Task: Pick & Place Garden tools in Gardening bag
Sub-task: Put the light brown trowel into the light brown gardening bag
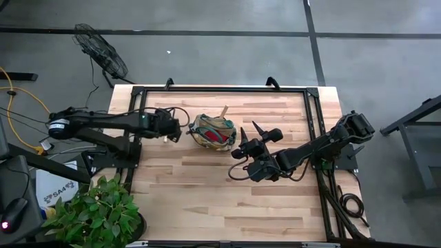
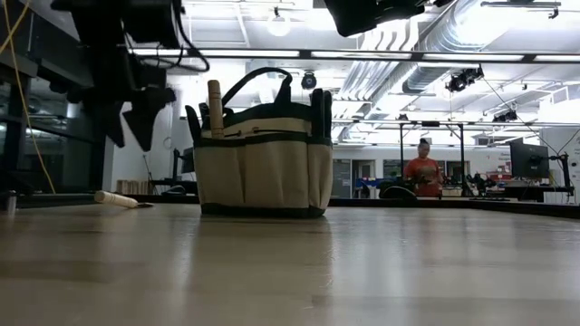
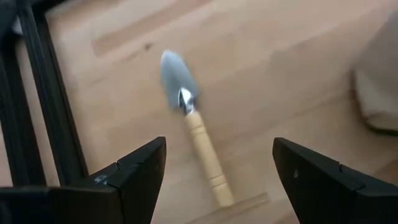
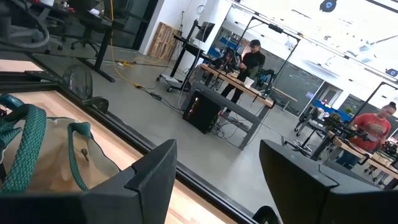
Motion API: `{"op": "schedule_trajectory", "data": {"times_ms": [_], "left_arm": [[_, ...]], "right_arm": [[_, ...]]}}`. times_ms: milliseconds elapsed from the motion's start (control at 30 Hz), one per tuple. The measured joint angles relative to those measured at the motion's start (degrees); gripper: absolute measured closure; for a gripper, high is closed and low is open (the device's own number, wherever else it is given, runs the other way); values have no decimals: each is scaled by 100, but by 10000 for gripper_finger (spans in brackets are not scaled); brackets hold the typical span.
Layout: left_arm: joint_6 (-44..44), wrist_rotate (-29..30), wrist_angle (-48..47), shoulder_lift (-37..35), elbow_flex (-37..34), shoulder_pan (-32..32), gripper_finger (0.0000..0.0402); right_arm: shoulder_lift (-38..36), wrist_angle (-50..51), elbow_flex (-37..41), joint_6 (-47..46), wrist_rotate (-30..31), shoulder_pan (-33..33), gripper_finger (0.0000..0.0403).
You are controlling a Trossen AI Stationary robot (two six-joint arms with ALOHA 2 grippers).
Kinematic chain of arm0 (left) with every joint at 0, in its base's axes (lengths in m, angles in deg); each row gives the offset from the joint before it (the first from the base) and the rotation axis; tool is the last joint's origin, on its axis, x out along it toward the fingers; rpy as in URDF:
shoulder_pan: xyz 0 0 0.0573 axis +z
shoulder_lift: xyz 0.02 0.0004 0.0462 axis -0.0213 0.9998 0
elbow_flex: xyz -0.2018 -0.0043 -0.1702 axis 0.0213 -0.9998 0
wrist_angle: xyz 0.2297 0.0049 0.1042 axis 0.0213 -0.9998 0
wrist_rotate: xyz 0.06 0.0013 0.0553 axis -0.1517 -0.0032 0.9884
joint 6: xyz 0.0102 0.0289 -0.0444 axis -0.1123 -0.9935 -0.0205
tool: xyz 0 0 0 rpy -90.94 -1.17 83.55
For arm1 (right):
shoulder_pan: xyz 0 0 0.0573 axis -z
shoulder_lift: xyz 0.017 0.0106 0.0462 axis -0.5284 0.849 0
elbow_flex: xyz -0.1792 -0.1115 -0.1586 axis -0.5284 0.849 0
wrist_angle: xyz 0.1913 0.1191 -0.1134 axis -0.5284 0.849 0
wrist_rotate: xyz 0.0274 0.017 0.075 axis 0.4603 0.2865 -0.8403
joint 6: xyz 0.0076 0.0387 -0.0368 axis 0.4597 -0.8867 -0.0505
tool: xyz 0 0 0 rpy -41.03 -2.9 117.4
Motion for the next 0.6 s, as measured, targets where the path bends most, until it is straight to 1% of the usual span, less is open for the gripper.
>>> {"op": "schedule_trajectory", "data": {"times_ms": [167,400,600], "left_arm": [[-135,-385,246,0,-435,397,114],[-442,-1011,1093,0,-984,819,114],[-481,-1158,1358,2,-1293,1059,114]], "right_arm": [[0,0,0,0,-2,0,181],[0,0,0,-2,-2,0,181],[0,0,0,-15,-2,0,180]]}}
